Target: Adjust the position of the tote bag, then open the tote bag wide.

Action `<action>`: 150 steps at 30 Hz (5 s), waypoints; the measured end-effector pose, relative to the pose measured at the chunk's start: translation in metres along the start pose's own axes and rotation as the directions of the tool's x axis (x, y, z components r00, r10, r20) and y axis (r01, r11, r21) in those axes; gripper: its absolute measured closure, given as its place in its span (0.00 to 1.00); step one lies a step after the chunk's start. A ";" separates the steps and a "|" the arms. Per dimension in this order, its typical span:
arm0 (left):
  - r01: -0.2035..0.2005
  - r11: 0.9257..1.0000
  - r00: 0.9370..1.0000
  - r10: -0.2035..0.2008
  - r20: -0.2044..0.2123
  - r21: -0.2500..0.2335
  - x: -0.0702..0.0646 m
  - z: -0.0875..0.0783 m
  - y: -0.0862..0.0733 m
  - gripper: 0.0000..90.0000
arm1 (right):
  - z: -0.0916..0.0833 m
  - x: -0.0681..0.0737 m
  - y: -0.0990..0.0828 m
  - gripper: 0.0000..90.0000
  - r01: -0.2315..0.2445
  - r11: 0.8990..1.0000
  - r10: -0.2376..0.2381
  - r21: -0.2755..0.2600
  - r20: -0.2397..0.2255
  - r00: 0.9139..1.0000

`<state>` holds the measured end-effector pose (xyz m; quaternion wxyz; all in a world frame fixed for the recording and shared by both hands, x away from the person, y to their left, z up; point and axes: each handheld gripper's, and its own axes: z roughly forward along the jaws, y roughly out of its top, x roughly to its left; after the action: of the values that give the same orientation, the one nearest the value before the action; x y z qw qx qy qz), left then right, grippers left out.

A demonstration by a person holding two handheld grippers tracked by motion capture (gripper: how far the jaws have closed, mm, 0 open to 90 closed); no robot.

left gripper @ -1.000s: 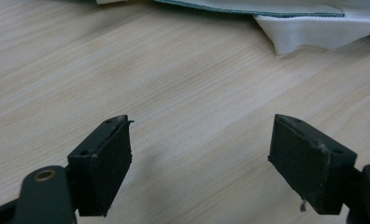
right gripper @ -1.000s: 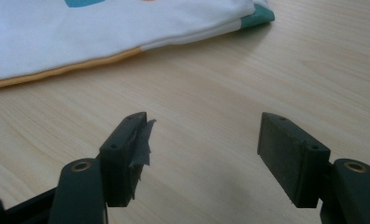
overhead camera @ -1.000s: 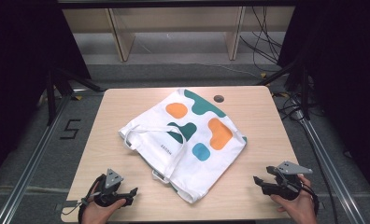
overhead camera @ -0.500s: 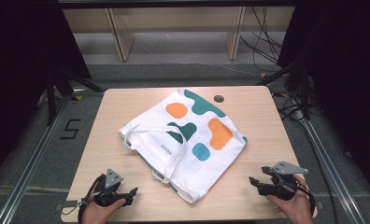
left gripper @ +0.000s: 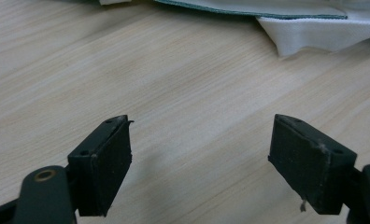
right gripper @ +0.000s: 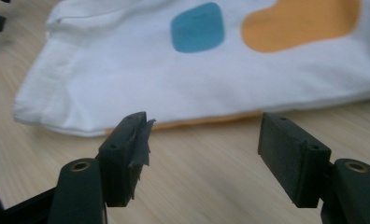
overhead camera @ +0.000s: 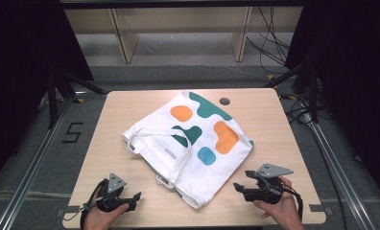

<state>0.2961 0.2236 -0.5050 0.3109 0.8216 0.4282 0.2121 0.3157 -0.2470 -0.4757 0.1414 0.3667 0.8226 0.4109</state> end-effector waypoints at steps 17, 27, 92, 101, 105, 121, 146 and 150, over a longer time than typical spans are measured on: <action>0.013 1.000 1.000 -0.013 -0.010 0.000 0.001 -0.001 -0.001 0.22 | 0.057 0.084 0.040 0.38 0.185 0.982 -0.177 0.027 -0.184 0.967; 0.018 1.000 1.000 -0.018 -0.007 -0.002 0.000 0.000 -0.001 0.22 | 0.093 0.108 0.047 0.39 0.291 0.953 -0.274 0.084 -0.172 0.946; -0.370 0.924 0.929 0.369 -0.030 -0.095 -0.034 0.045 0.065 0.95 | 0.013 -0.010 -0.002 0.97 0.229 0.956 -0.229 0.185 -0.025 0.973; -0.361 0.927 0.929 0.367 0.050 -0.100 -0.051 0.031 0.059 0.96 | -0.001 -0.021 0.001 0.98 0.215 0.961 -0.216 0.171 -0.014 0.976; -0.339 0.937 0.936 0.346 0.071 -0.087 -0.052 0.026 0.060 0.96 | -0.004 -0.020 0.000 0.98 0.210 0.969 -0.210 0.134 -0.009 0.978; -0.349 0.935 0.929 0.354 0.105 -0.063 -0.053 0.026 0.062 0.96 | -0.006 -0.022 0.000 0.98 0.199 0.970 -0.198 0.139 -0.025 0.980; -0.381 0.924 0.909 0.379 0.174 -0.024 -0.045 0.012 0.083 0.96 | -0.020 -0.025 0.027 0.98 0.233 0.955 -0.223 0.186 -0.071 0.972; -0.402 0.915 0.899 0.399 0.179 -0.017 -0.040 0.003 0.098 0.96 | -0.027 -0.027 0.045 0.98 0.246 0.948 -0.233 0.200 -0.089 0.968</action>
<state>0.3319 0.1462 -0.4429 0.2894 0.9108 0.2227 0.1925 0.3419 -0.2643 -0.4254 0.1242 0.2634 0.9038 0.3135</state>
